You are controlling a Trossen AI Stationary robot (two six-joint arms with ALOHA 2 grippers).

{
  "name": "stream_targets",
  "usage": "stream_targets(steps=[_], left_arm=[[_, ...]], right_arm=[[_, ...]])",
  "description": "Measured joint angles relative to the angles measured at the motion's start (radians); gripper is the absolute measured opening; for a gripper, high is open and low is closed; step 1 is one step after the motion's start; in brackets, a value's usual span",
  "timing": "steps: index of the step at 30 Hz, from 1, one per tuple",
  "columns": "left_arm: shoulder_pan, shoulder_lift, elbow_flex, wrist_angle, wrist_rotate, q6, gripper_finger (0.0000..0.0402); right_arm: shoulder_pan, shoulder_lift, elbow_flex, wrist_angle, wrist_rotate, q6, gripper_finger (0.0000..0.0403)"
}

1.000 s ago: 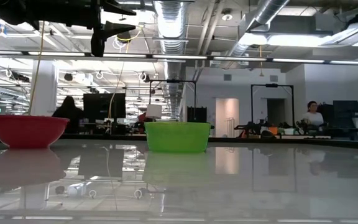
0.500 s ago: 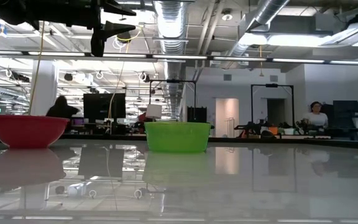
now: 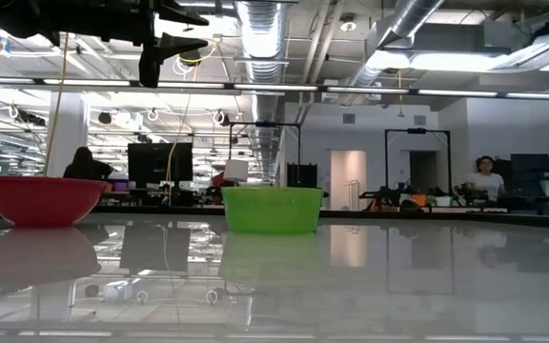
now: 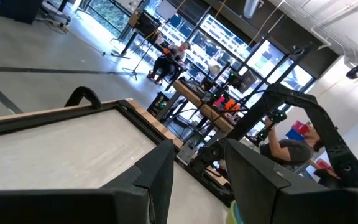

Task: Nest bowls inside each other
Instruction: Stack the blue bowl on the light blue bowl, then stack the green bowl on the blue bowl

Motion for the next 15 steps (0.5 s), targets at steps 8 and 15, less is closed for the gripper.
stream_targets(steps=[8,15], left_arm=[[0.000,0.000,0.000,-0.005,0.000,-0.001,0.0133],[0.000,0.000,0.000,-0.056,0.010,-0.007,0.0133]], right_arm=[[0.000,-0.005,-0.030,0.031,0.053,0.037,0.0030],[-0.027,-0.063,0.007,0.020,0.307,-0.035,0.0135]])
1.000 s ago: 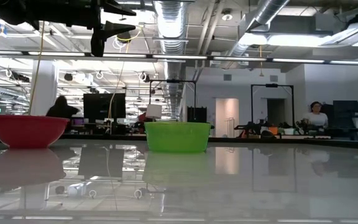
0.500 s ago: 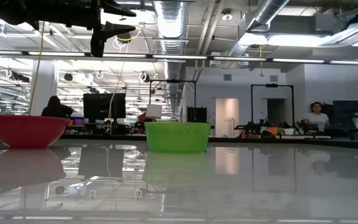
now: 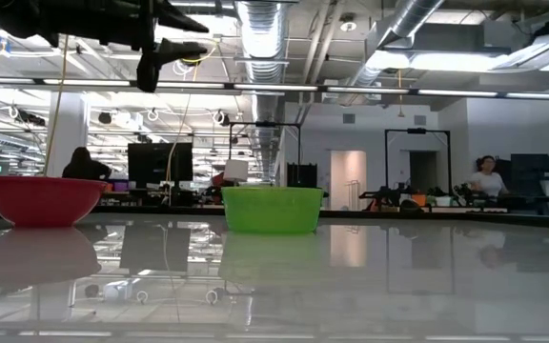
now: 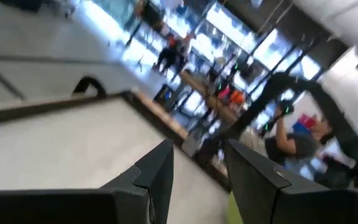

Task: Nest bowls inside each other
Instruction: Stack the green bowl on the blue bowl

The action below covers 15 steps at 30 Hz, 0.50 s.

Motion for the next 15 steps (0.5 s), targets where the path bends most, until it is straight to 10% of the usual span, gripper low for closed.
stream_targets(steps=[7,15], left_arm=[[-0.039,0.017,0.000,-0.261,0.243,-0.028,0.0133],[-0.180,0.023,0.000,-0.375,0.229,-0.017,0.0133]], right_arm=[[-0.149,-0.103,0.002,0.014,0.054,-0.278,0.0205],[-0.378,-0.178,-0.001,0.040,-0.065,-0.675,0.0218]])
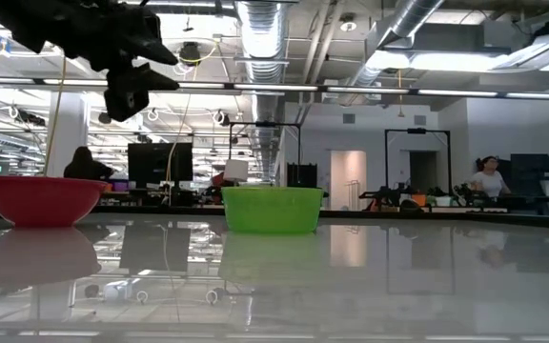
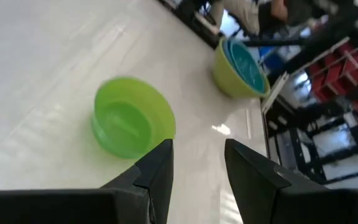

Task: Nest bowls inside each other
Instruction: Stack the green bowl on the blue bowl

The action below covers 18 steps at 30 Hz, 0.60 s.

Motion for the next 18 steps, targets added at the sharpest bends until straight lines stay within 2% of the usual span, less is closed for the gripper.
stream_targets(steps=[4,9,14,18], left_arm=[[-0.063,0.000,0.000,-0.003,-0.051,0.000,0.0133],[-0.090,0.000,0.000,-0.003,-0.140,-0.003,0.0133],[-0.090,0.000,0.000,0.000,-0.172,-0.022,0.0133],[-0.090,0.000,0.000,0.000,-0.194,-0.038,0.0133]], right_arm=[[-0.147,0.004,-0.029,0.072,-0.195,-0.253,0.0218],[-0.346,0.047,-0.099,0.363,-0.497,-0.600,0.0207],[-0.515,0.139,-0.106,0.544,-0.746,-0.842,0.0194],[-0.611,0.222,-0.106,0.601,-0.951,-0.990,0.0187]])
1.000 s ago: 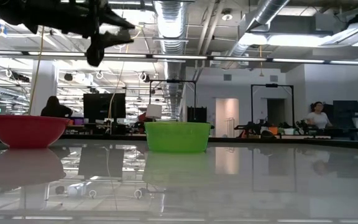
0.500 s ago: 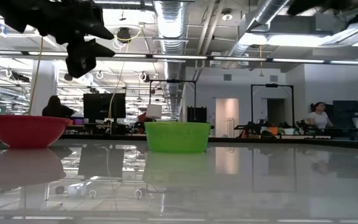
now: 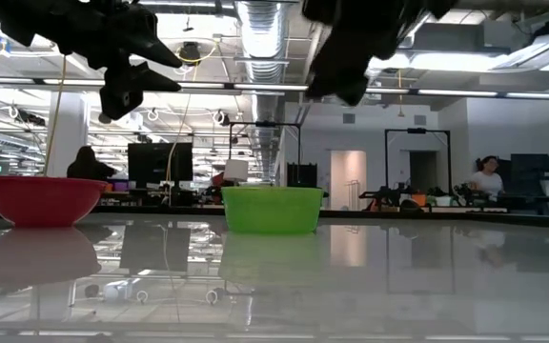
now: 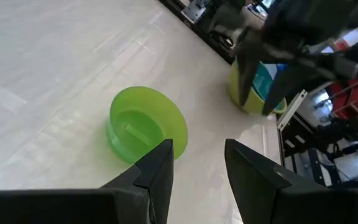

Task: Nest bowls inside each other
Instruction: Stack the green bowl on the blue bowl

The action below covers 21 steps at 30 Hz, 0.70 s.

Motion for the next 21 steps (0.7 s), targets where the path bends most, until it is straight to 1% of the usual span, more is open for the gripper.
stream_targets(steps=[3,5,10,13,19,21], left_arm=[[0.000,0.000,0.000,0.000,0.000,-0.026,0.0133],[0.000,0.000,0.000,-0.001,0.010,-0.053,0.0133],[-0.011,0.000,0.000,-0.001,0.021,-0.071,0.0133],[-0.021,0.000,0.000,-0.001,0.007,-0.081,0.0133],[-0.023,0.000,0.000,0.000,0.000,-0.093,0.0133],[-0.023,0.000,0.000,-0.001,-0.013,-0.093,0.0133]], right_arm=[[-0.044,0.055,0.000,-0.013,-0.085,-0.088,0.0184],[-0.066,0.090,0.000,-0.009,-0.121,-0.145,0.0184],[-0.100,0.172,0.000,0.029,-0.128,-0.256,0.0184],[-0.118,0.217,0.000,0.070,-0.130,-0.262,0.0184],[-0.129,0.296,0.000,0.079,-0.130,-0.278,0.0184],[-0.128,0.325,0.000,0.075,-0.113,-0.269,0.0183]])
